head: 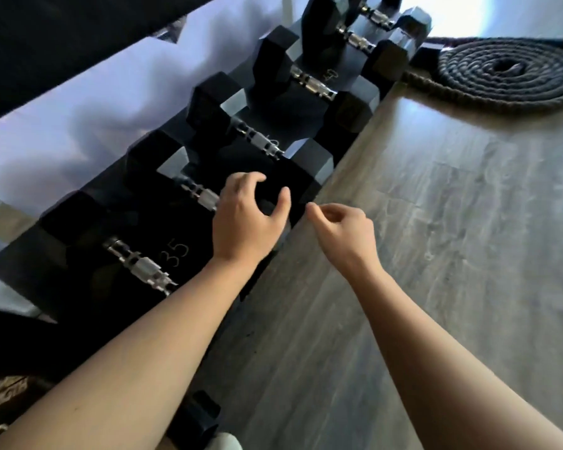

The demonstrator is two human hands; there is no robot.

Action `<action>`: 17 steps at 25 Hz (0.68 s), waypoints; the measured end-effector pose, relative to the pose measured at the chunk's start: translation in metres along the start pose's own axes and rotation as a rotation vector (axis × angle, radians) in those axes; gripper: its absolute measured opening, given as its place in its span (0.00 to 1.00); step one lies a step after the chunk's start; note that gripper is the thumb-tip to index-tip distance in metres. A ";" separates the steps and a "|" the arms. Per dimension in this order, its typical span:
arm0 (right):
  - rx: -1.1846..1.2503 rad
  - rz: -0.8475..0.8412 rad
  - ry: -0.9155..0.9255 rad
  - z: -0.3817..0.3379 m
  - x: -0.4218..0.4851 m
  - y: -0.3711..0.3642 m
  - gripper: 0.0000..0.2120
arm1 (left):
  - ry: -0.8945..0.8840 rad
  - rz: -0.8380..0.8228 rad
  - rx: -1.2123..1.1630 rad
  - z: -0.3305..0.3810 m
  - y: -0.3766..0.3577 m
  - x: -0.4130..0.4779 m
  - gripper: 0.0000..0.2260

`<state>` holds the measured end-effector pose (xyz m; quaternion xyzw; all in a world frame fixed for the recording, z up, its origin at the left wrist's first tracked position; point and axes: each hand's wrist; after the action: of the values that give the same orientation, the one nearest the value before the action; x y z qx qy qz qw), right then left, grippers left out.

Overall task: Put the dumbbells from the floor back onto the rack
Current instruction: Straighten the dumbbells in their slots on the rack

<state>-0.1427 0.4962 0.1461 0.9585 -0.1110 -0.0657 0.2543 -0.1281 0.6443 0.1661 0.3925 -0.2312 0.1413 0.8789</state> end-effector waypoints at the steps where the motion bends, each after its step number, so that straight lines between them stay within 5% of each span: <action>1: -0.016 0.066 0.000 0.011 0.004 0.024 0.12 | -0.035 -0.055 -0.069 0.022 -0.019 -0.002 0.16; 9: -0.277 0.594 -0.066 0.015 -0.042 0.263 0.18 | -0.055 -0.318 -0.500 0.239 -0.073 0.005 0.18; 17: -0.517 0.819 -0.027 -0.229 -0.116 0.519 0.24 | -0.244 -0.385 -0.602 0.519 0.095 0.137 0.23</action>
<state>-0.3065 0.1940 0.6124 0.7405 -0.4623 0.0018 0.4877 -0.2049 0.3230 0.5999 0.1668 -0.2872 -0.1485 0.9315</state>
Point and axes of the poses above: each hand's wrist, its own x-axis towards the middle knuckle, its own y-axis out of the back of the hand, z = x × y, and after that the axes turned 6 degrees about -x, right-handed
